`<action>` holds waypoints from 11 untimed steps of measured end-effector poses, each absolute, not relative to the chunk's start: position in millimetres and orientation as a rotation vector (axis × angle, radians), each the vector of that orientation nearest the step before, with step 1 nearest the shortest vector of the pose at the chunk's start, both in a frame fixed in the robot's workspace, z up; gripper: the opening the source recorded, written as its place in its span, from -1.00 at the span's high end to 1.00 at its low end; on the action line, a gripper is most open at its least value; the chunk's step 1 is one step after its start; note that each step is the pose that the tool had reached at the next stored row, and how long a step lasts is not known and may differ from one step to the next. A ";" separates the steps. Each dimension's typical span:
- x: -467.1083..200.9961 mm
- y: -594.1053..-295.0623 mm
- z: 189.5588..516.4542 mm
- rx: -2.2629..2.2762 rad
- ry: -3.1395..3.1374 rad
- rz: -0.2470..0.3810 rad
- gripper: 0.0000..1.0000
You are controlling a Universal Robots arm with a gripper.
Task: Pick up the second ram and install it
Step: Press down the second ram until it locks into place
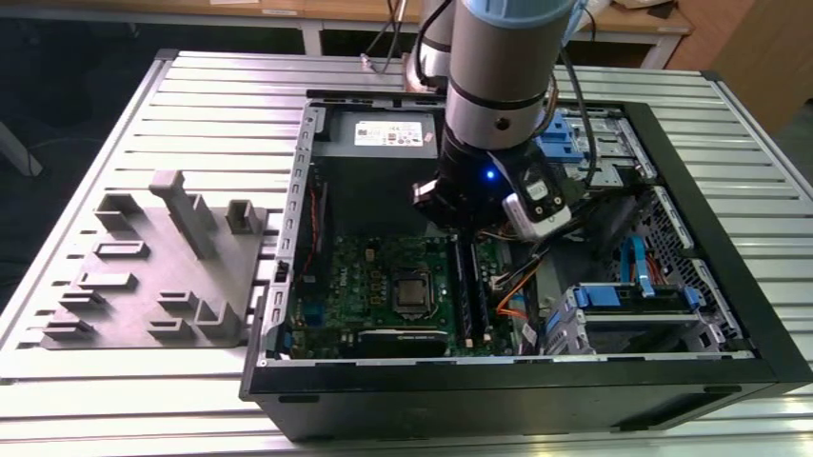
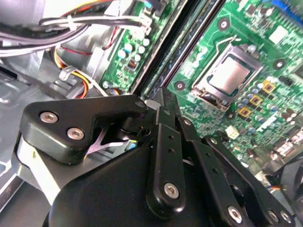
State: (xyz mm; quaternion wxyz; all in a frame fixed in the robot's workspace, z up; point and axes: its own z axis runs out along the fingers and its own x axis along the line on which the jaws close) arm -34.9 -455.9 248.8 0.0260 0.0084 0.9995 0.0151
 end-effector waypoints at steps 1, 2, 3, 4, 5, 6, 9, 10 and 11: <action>-34.9 -458.2 248.7 0.026 3.089 0.047 0.86; -35.0 -460.6 248.8 0.026 3.089 0.047 0.86; -34.9 -462.9 248.8 0.026 3.089 0.046 0.86; -35.0 -465.1 248.8 0.026 3.089 0.046 0.86; -35.0 -467.4 248.8 0.026 3.089 0.046 0.86; -34.9 -469.9 248.7 0.026 3.089 0.047 0.86; -34.9 -478.1 248.8 0.026 3.089 0.046 0.86; -34.9 -480.9 248.8 0.026 3.089 0.046 0.86; -34.9 -483.8 248.7 0.026 3.089 0.047 0.86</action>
